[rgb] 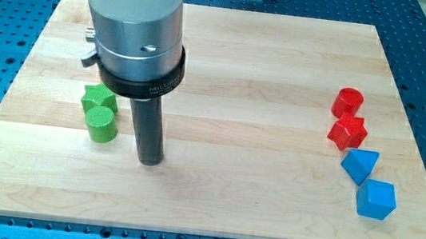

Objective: Place your arm to the left of the red star

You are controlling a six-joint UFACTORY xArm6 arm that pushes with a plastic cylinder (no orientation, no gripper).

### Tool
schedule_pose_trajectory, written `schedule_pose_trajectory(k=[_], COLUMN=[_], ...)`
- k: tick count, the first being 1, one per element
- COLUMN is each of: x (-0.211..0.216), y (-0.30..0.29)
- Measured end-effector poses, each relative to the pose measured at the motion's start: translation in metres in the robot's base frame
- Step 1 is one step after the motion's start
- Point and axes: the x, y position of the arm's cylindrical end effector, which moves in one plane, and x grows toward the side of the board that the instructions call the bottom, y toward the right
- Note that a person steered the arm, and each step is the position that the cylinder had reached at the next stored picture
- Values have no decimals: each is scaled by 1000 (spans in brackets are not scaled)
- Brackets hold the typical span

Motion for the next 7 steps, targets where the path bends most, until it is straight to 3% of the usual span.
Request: schedule_pose_trajectory(k=[2, 3, 4, 5, 7], x=[2, 1, -26, -59, -84], y=[8, 67, 119, 138, 157])
